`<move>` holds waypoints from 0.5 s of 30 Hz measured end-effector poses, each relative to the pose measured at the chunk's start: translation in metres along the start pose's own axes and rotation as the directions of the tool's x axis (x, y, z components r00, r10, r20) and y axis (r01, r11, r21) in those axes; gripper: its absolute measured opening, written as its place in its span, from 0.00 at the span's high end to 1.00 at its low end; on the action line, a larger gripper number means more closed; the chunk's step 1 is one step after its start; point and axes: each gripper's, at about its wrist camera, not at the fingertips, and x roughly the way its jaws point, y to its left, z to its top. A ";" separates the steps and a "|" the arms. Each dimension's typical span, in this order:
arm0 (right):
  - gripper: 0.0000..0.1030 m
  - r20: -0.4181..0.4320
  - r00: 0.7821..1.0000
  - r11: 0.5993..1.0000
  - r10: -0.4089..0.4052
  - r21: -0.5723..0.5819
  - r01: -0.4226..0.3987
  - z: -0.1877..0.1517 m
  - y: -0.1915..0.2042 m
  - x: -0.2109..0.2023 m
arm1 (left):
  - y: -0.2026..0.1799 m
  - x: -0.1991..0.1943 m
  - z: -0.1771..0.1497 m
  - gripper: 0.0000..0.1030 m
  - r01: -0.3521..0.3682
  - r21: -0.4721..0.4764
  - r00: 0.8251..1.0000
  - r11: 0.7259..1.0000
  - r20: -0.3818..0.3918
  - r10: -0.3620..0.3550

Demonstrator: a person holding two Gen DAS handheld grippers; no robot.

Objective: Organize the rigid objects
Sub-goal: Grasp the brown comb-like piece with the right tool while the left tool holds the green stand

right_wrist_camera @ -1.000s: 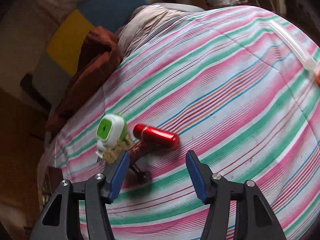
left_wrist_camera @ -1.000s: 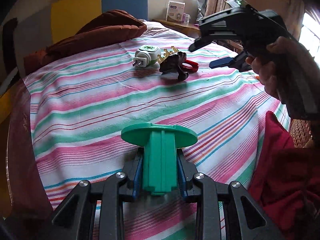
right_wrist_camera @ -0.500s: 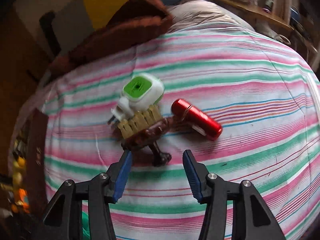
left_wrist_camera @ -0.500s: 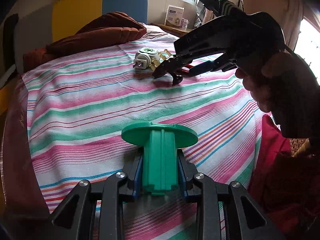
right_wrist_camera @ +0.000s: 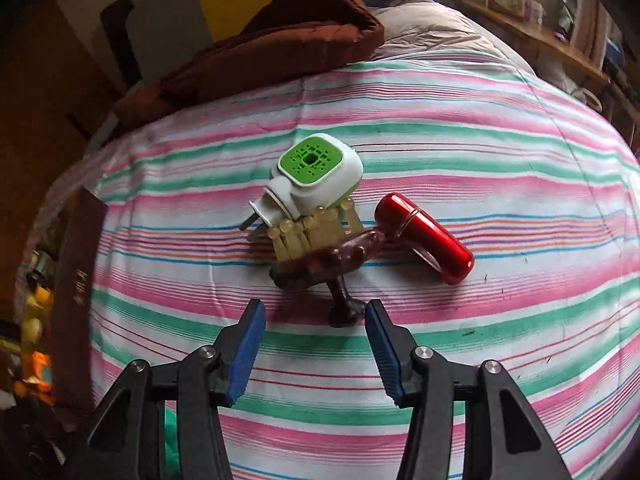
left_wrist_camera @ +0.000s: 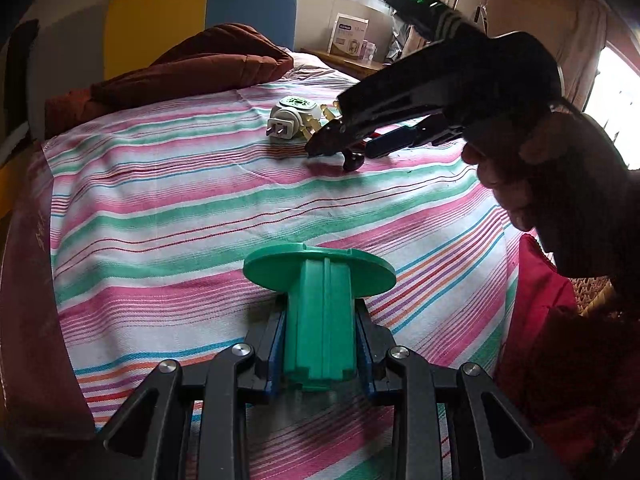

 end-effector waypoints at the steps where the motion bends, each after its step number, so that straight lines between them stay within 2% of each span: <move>1: 0.49 0.000 1.000 0.999 -0.031 -0.023 0.031 0.001 0.003 0.003 | 0.000 0.000 0.000 0.70 0.002 -0.002 1.000 1.000 0.000 -0.002; 2: 0.49 0.009 0.997 0.996 -0.072 -0.048 0.073 0.003 0.005 0.007 | 0.000 0.000 0.000 0.70 0.002 -0.001 1.000 1.000 -0.001 -0.002; 5: 0.53 0.013 0.995 0.992 -0.100 -0.079 0.101 0.006 0.007 0.017 | -0.001 -0.001 0.000 0.70 -0.003 0.004 1.000 1.000 0.001 0.003; 6: 0.72 0.013 0.994 0.990 -0.108 -0.087 0.109 0.008 0.007 0.020 | -0.001 -0.001 0.000 0.70 -0.004 0.005 1.000 1.000 0.002 0.004; 7: 0.84 0.017 0.989 0.983 -0.147 -0.105 0.148 0.008 0.009 0.023 | -0.001 -0.001 0.000 0.70 -0.005 0.005 1.000 1.000 0.003 0.005; 12: 0.86 -0.001 0.993 0.990 -0.121 -0.077 0.120 0.012 0.003 0.025 | -0.004 -0.001 -0.002 0.70 -0.023 0.016 1.000 1.000 0.008 0.023; 15: 0.86 -0.019 0.999 0.999 -0.050 0.002 0.050 0.016 -0.011 0.024 | -0.005 -0.002 -0.001 0.70 -0.031 0.018 1.000 0.999 0.004 0.031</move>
